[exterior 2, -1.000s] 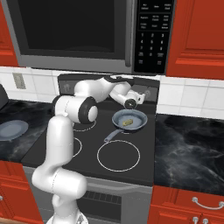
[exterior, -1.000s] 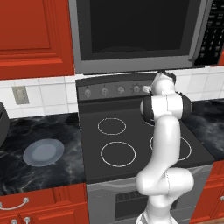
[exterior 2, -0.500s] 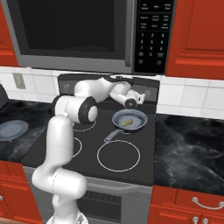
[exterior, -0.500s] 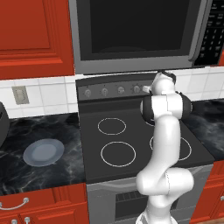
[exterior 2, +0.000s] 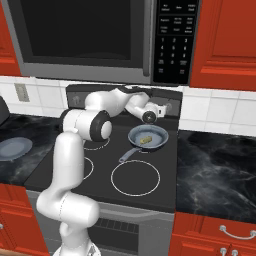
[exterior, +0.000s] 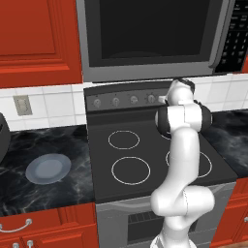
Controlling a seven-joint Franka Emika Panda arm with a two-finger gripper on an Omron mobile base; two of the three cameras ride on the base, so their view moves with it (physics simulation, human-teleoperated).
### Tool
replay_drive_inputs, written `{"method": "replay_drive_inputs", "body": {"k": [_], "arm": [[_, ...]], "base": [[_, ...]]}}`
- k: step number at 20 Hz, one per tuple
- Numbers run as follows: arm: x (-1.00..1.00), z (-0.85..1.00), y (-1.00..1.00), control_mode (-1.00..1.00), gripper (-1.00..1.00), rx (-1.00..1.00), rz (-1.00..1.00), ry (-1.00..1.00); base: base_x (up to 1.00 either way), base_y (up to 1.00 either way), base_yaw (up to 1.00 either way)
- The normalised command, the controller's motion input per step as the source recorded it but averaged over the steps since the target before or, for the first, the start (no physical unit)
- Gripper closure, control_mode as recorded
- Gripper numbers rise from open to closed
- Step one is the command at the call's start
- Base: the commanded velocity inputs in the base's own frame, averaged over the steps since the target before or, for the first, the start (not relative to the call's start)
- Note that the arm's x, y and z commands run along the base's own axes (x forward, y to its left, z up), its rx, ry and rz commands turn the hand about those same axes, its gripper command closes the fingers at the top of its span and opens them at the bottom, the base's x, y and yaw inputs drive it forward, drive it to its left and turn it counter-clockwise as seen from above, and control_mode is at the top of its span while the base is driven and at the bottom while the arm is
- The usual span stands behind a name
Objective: Pick up the butter stick and place it in the pan. Then turn on the burner for the pan.
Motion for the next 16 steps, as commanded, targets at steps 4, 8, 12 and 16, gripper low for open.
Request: {"method": "replay_drive_inputs", "body": {"k": [4,8,12,16], "arm": [[0.04,0.00,0.00,-1.00,1.00,-0.20,0.00,0.00],[0.04,0.00,0.00,-1.00,1.00,-0.22,0.00,0.00],[0.06,0.00,0.00,-1.00,1.00,-0.21,0.00,0.00],[0.05,0.00,0.00,-1.00,1.00,-0.21,0.00,0.00]], "base": [[0.00,0.00,0.00],[0.00,0.00,0.00],[0.00,0.00,0.00],[0.00,0.00,0.00]]}}
